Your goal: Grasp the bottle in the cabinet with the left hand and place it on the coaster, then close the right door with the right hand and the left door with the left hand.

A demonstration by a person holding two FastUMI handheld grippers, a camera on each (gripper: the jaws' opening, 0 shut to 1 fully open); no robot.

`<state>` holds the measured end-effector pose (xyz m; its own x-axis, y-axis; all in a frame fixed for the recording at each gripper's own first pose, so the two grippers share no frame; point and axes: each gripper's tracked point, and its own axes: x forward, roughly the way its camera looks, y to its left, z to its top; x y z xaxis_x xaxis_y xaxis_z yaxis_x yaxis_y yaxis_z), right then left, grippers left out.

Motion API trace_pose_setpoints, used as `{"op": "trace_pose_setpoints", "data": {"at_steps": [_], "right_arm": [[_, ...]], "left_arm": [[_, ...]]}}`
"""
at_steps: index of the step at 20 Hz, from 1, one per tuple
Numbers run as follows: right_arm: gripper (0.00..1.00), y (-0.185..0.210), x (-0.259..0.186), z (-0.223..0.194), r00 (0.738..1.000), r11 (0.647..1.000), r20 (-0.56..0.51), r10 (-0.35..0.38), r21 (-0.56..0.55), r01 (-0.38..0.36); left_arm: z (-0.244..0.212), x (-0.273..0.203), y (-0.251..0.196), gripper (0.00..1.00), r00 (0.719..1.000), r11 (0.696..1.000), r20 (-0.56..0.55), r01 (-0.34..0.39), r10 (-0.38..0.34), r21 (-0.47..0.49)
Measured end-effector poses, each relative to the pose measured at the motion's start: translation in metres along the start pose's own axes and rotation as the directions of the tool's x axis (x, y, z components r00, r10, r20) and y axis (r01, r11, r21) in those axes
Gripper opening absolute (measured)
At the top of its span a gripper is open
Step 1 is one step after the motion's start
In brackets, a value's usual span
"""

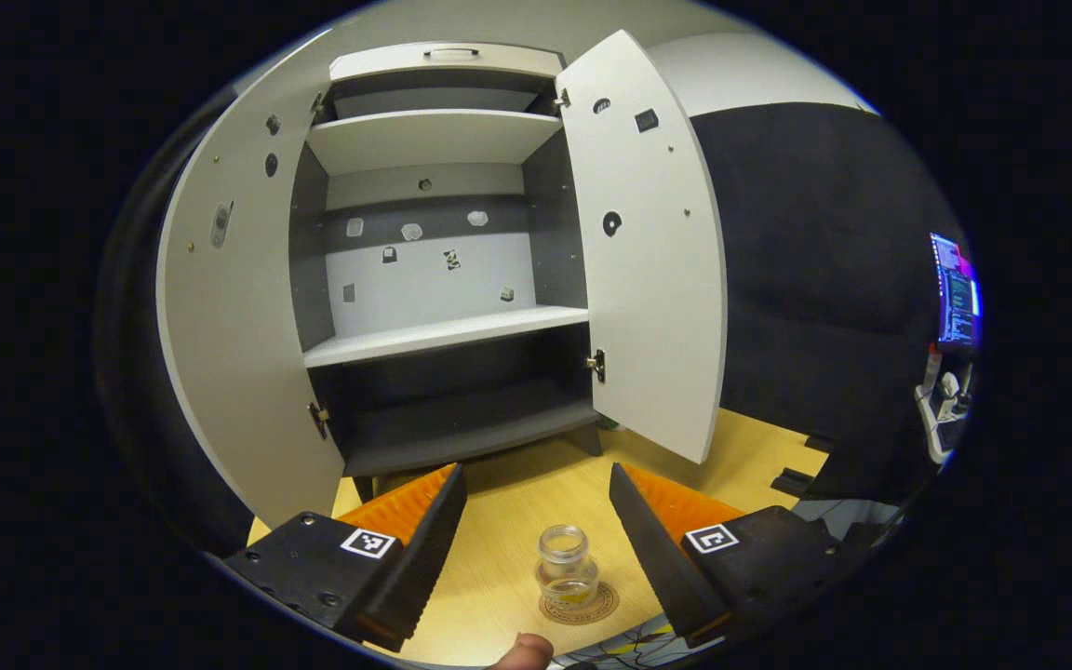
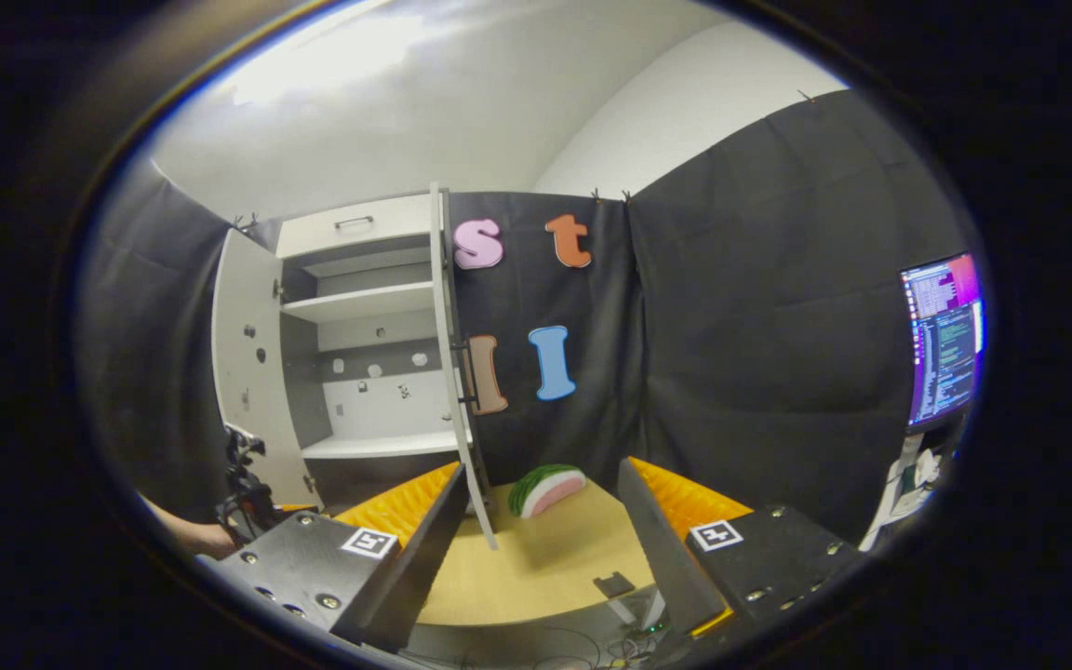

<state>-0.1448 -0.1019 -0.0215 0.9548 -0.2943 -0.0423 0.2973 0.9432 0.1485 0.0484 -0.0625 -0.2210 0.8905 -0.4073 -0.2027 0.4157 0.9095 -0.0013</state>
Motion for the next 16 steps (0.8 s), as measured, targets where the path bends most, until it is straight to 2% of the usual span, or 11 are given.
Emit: {"op": "trace_pose_setpoints", "data": {"at_steps": [1,5,8,9,10,11,13,16], "right_arm": [[1.00,0.002,0.007,0.002,1.000,1.000,-0.001,0.009,-0.009,-0.009],[0.99,0.008,0.049,0.023,0.998,0.997,0.055,0.028,-0.070,-0.025],[0.98,0.008,0.084,0.021,0.999,0.997,0.050,0.014,-0.077,-0.010],[0.94,0.010,0.095,0.021,0.999,0.997,0.052,0.013,-0.077,-0.009],[0.99,0.011,0.104,0.021,0.998,0.997,0.056,0.010,-0.081,-0.005],[0.99,0.011,0.115,0.021,0.998,0.996,0.059,0.001,-0.087,0.004],[0.98,0.009,0.136,0.023,0.998,0.996,0.060,-0.020,-0.088,0.025],[0.99,0.023,0.162,0.037,0.996,0.996,0.086,0.000,-0.093,0.008]], "left_arm": [[0.011,-0.007,0.003,0.98,1.000,1.000,-0.006,0.000,0.000,-0.012],[0.059,-0.032,0.034,0.97,0.999,0.999,0.012,-0.032,0.032,-0.007],[0.090,-0.044,0.068,0.97,0.998,0.998,0.027,-0.060,0.059,0.014],[0.097,-0.048,0.081,0.97,0.997,0.998,0.028,-0.068,0.067,0.019],[0.104,-0.052,0.094,0.97,0.997,0.997,0.033,-0.075,0.074,0.012],[0.112,-0.056,0.106,0.97,0.996,0.997,0.044,-0.080,0.080,-0.005],[0.125,-0.064,0.138,0.97,0.991,0.992,0.052,-0.123,0.125,-0.033],[0.147,-0.073,0.186,1.00,0.976,0.978,0.082,-0.197,0.202,-0.067]]}}
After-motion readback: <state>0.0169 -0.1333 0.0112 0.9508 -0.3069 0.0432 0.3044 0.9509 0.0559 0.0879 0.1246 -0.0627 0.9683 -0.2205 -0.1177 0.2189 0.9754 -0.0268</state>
